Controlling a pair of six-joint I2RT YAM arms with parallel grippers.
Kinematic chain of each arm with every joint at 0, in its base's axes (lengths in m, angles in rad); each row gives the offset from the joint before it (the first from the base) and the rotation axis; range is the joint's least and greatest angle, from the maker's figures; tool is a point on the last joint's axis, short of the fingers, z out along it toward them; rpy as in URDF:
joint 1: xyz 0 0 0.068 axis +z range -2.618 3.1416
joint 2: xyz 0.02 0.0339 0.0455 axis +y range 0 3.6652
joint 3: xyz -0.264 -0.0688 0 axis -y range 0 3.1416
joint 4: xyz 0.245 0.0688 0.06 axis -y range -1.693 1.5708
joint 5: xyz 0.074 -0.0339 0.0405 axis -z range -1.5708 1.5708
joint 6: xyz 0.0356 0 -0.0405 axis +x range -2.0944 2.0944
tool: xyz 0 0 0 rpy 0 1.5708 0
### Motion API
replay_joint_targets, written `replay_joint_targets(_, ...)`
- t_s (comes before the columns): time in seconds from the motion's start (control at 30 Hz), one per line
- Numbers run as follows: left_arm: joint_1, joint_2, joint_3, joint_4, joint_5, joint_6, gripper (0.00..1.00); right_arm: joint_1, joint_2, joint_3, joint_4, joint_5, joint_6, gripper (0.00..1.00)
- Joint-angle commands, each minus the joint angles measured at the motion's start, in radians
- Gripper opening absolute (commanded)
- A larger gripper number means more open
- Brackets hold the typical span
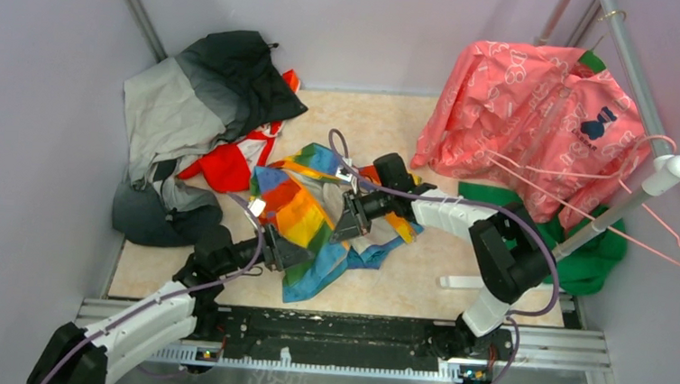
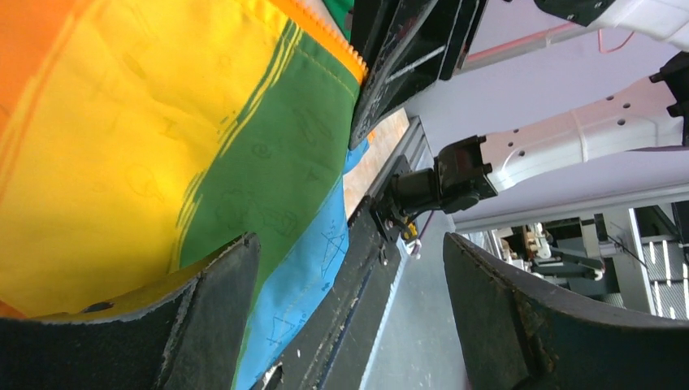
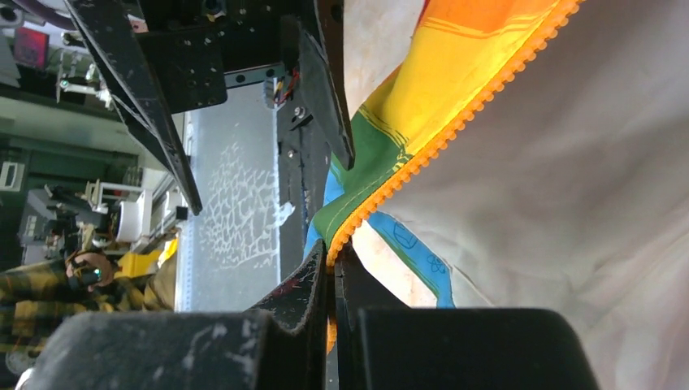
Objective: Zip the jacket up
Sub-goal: Pick up the jacket from the center of the board.
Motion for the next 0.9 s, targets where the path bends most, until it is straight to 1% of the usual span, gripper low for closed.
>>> replay_joint_targets(0.0,-0.053,-0.025,0.037,-0.107,-0.041,-0.014,0.88,0.006,-0.009,0.005,0.112,-0.081,0.052,0.00)
replay_joint_targets(0.13,-0.130,-0.029,0.016,-0.080,-0.123,-0.048,0.86,0.006,0.026,-0.017,0.182,-0.106,0.125,0.00)
replay_joint_targets(0.27,-0.182,0.051,0.022,-0.012,-0.178,-0.055,0.85,0.017,0.034,-0.034,0.229,-0.118,0.164,0.00)
replay_joint_targets(0.43,-0.189,0.163,0.030,0.085,-0.180,-0.079,0.82,0.053,0.044,-0.039,0.248,-0.126,0.179,0.00)
replay_joint_targets(0.57,-0.189,0.180,0.030,0.109,-0.197,-0.084,0.72,0.068,0.056,-0.037,0.249,-0.132,0.183,0.00)
replay_joint_targets(0.67,-0.189,0.176,0.023,0.141,-0.203,-0.084,0.70,0.078,0.067,-0.035,0.244,-0.131,0.184,0.00)
replay_joint_targets(0.87,-0.189,0.226,0.028,0.203,-0.131,-0.064,0.69,0.095,0.077,-0.025,0.222,-0.123,0.169,0.00)
